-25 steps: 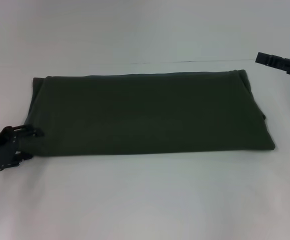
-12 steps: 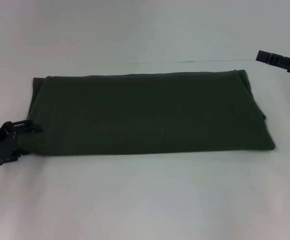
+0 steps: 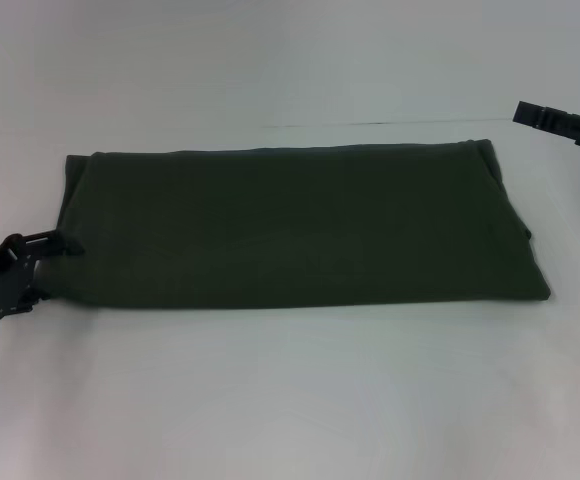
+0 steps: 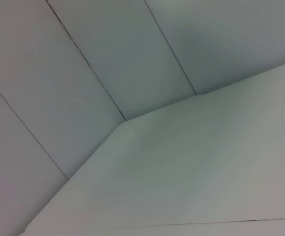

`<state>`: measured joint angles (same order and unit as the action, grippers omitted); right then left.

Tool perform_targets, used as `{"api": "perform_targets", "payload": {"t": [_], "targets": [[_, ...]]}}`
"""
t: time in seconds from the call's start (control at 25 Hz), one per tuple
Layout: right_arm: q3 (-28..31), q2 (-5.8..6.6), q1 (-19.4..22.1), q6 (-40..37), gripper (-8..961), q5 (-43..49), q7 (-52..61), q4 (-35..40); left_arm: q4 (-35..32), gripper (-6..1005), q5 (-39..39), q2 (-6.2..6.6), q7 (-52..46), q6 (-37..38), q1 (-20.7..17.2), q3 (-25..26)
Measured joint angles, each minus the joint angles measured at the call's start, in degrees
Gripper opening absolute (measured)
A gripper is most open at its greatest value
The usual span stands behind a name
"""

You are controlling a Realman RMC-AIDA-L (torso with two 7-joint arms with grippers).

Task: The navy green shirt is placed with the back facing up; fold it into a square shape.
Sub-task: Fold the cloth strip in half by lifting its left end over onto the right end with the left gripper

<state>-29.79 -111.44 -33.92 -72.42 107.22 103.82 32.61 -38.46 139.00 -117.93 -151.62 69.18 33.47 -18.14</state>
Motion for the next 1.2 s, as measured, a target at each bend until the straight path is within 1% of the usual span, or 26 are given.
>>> {"api": "perform_targets", "payload": {"t": [0.52,0.72,0.96,1.2], "targets": [[0.0,-0.08,-0.1,0.0,703,0.0,-0.2,0.0,0.1,761,0.5,0.07,2.4,-0.1,0.2,-0.5],[0.1,-0.08,-0.1,0.0,703,0.0,-0.2,0.0,0.1,678,0.5,-0.08,6.2,-1.0,-0.2,-0.7],[0.1,-0.08,-0.1,0.0,703,0.0,-0.1,0.0,0.1,578,0.5,-0.16,7.6,-1.9,-0.3,-0.8],[0.1,-0.18,-0.1,0.0,703,0.0,-0.2,0.0,0.1,322,0.5,-0.28,7.7,-2.5,-0.4,-1.6]]}}
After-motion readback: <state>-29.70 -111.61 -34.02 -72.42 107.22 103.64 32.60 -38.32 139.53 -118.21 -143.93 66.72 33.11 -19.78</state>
